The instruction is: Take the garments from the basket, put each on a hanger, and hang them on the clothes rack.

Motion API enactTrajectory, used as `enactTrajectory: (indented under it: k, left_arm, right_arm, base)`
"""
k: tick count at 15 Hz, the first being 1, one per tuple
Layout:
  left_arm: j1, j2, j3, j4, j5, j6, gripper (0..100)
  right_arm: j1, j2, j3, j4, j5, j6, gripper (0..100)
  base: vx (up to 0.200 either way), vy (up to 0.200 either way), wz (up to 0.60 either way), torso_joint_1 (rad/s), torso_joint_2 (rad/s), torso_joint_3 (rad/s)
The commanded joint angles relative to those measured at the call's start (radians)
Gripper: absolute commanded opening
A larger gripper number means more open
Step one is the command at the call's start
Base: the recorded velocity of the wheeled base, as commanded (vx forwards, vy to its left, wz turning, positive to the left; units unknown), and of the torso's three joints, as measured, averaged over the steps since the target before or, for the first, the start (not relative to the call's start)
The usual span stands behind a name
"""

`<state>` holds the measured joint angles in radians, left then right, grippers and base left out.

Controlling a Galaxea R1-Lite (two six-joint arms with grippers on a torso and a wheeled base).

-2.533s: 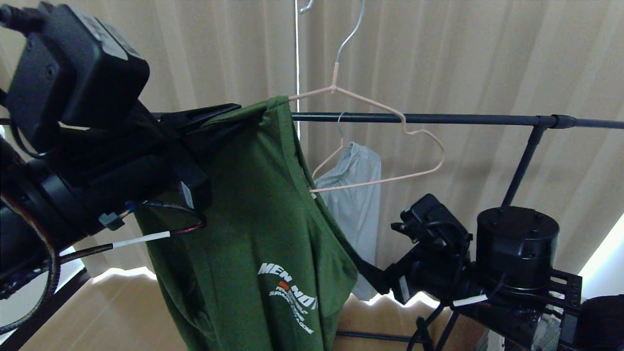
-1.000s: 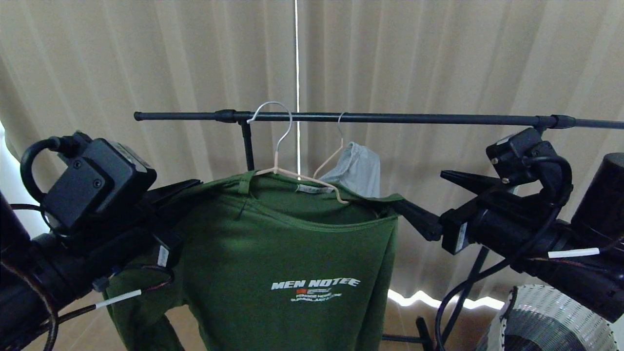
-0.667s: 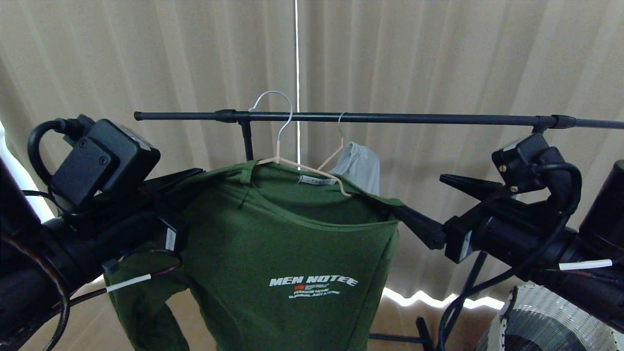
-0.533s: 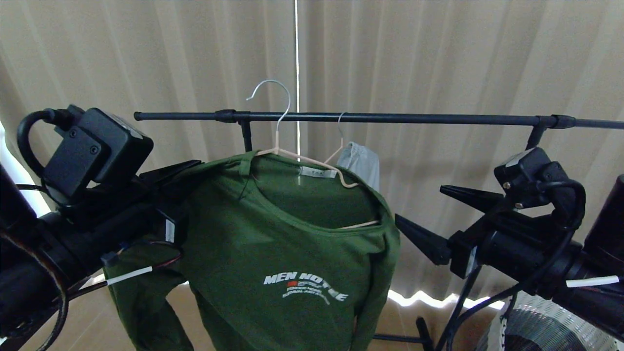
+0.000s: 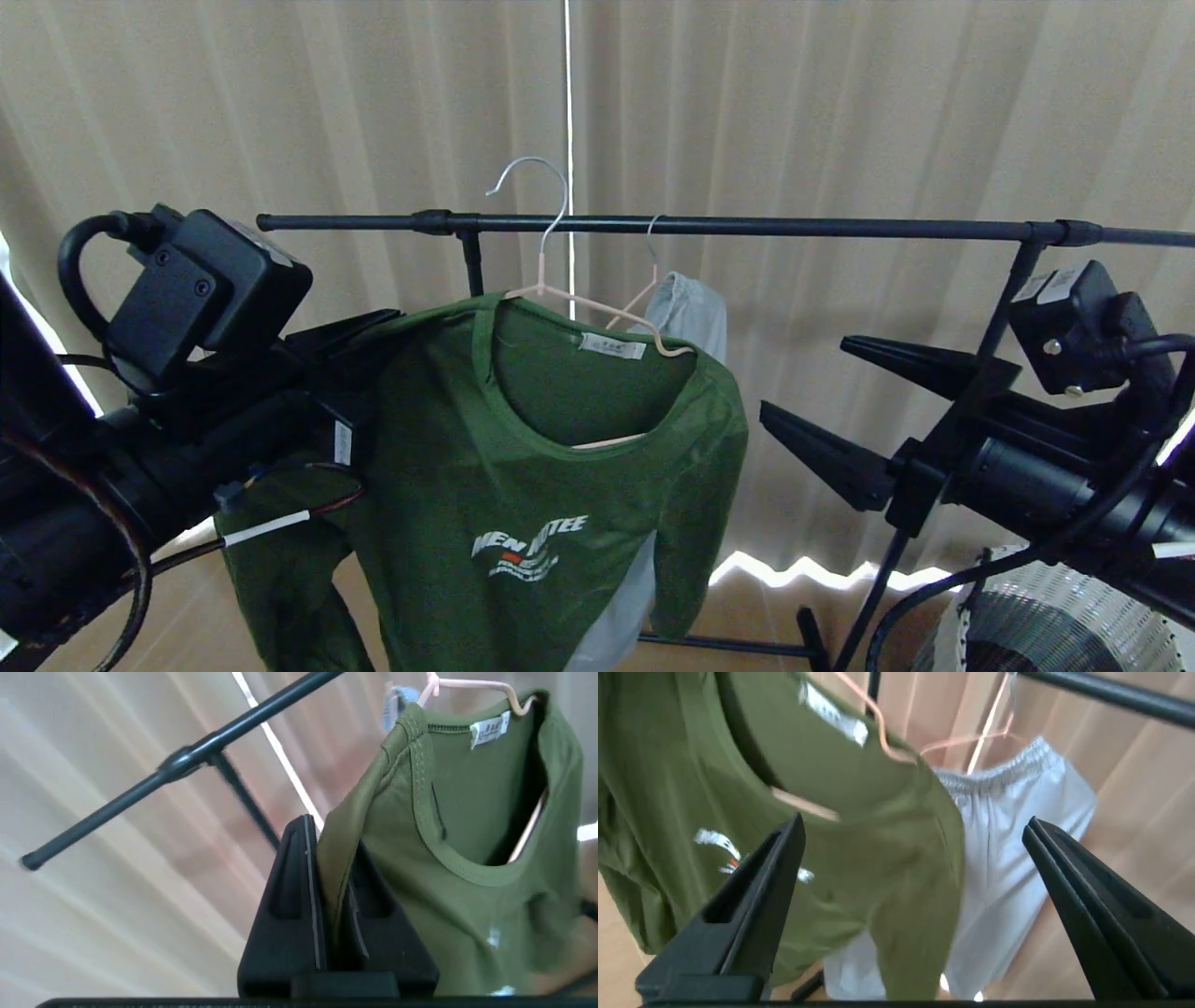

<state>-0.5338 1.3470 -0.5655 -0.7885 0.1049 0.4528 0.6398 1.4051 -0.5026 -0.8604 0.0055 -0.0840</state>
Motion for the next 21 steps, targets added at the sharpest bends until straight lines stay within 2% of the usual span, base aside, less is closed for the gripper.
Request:
enactTrajectory:
  k: [1, 4, 7, 9, 10, 11, 14, 21]
  left_arm:
    - [-0.021, 0.003, -0.001, 0.000, -0.002, -0.006, 0]
    - [-0.051, 0.012, -0.002, -0.021, -0.036, -0.009, 0]
    - [-0.055, 0.041, 0.001, -0.032, -0.051, -0.009, 0]
    - [-0.072, 0.083, 0.001, -0.103, -0.051, -0.009, 0]
    - [-0.077, 0.112, 0.010, -0.164, -0.051, -0.009, 0]
    - [-0.080, 0.119, 0.015, -0.184, -0.051, -0.006, 0]
    - [-0.114, 0.116, 0.018, -0.196, -0.051, -0.003, 0]
    - [-0.152, 0.064, 0.046, -0.196, -0.051, 0.000, 0]
  right_arm:
    - [-0.003, 0.026, -0.044, 0.001, -0.001, -0.016, 100]
    - [-0.045, 0.068, -0.110, 0.008, 0.002, -0.120, 100]
    - [-0.042, 0.091, -0.143, 0.001, 0.004, -0.157, 100]
    - [-0.038, 0.107, -0.177, 0.003, 0.005, -0.204, 100]
    - [-0.038, 0.123, -0.197, 0.008, 0.005, -0.215, 100]
    - [-0.038, 0.129, -0.205, 0.009, 0.005, -0.215, 100]
    - [-0.042, 0.170, -0.221, 0.006, 0.004, -0.247, 100]
    - [-0.051, 0.209, -0.244, 0.011, -0.004, -0.252, 100]
  base:
    - [0.000, 0.000, 0.00, 0.000, 0.00, 0.000]
    - [0.000, 0.000, 0.00, 0.000, 0.00, 0.000]
    - [0.000, 0.000, 0.00, 0.000, 0.00, 0.000]
    - [0.000, 0.000, 0.00, 0.000, 0.00, 0.000]
    - [0.000, 0.000, 0.00, 0.000, 0.00, 0.000]
    - [0.000, 0.000, 0.00, 0.000, 0.00, 0.000]
    - [0.000, 0.000, 0.00, 0.000, 0.00, 0.000]
    - [0.000, 0.000, 0.00, 0.000, 0.00, 0.000]
